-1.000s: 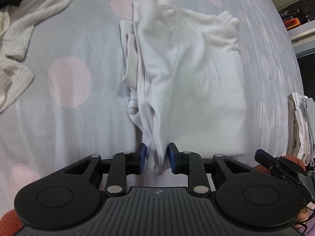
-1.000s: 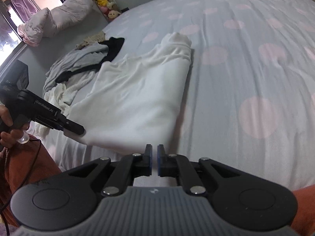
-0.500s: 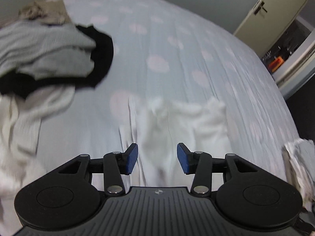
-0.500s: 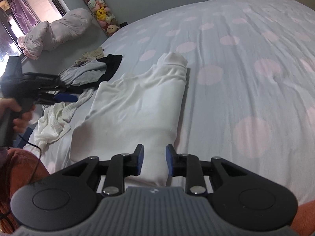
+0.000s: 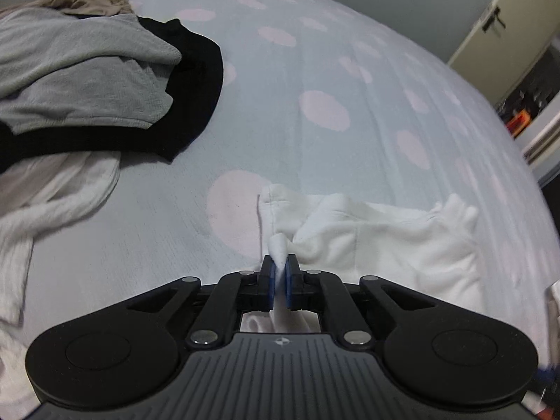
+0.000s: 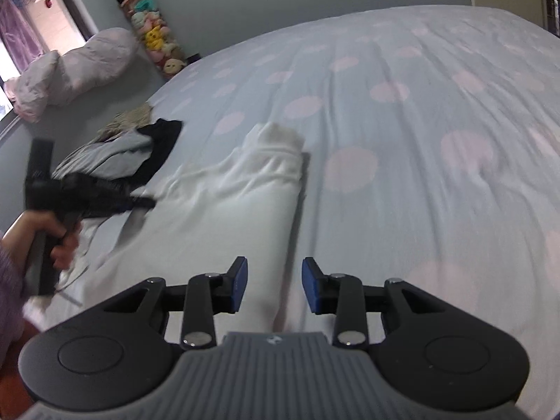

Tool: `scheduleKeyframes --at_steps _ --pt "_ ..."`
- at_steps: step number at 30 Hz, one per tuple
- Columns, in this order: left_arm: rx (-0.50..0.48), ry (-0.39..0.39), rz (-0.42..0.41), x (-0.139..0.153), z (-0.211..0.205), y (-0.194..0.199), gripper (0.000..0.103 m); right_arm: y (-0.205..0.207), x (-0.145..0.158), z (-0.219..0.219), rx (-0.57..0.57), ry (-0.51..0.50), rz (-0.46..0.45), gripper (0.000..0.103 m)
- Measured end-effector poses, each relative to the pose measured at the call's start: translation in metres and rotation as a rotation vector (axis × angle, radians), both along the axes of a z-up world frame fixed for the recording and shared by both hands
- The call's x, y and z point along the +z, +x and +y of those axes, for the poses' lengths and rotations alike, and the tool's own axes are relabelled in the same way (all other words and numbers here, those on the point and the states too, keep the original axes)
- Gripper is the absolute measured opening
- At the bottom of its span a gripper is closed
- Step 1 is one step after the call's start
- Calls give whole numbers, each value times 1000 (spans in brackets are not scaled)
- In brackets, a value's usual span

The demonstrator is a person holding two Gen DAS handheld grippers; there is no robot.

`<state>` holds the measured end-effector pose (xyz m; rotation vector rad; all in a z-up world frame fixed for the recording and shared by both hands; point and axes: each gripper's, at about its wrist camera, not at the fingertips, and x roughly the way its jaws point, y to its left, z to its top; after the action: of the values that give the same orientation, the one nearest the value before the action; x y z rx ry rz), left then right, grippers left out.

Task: Fold clothes

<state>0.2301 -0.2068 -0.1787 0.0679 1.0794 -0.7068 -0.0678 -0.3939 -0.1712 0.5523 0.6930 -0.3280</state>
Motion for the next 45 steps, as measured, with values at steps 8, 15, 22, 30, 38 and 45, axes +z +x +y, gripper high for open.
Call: scheduleKeyframes --at_steps 8,15,22,30,38,45 --pt "-72 65 -16 -9 -12 15 13 65 -4 -64 -31 60 -12 41" --pt "-101 53 -4 -15 -17 26 15 114 -16 -99 -27 124 -19 41" --pt "-103 20 21 -20 -19 36 14 139 -38 -112 -24 241 -16 20" --pt "-120 34 3 -19 -21 34 14 150 -1 -116 24 106 -85 8" --pt "-83 16 -43 -15 -17 36 13 151 -3 -121 -47 44 -17 13" --pt "60 -71 -13 1 8 53 28 128 0 -101 -9 19 8 38"
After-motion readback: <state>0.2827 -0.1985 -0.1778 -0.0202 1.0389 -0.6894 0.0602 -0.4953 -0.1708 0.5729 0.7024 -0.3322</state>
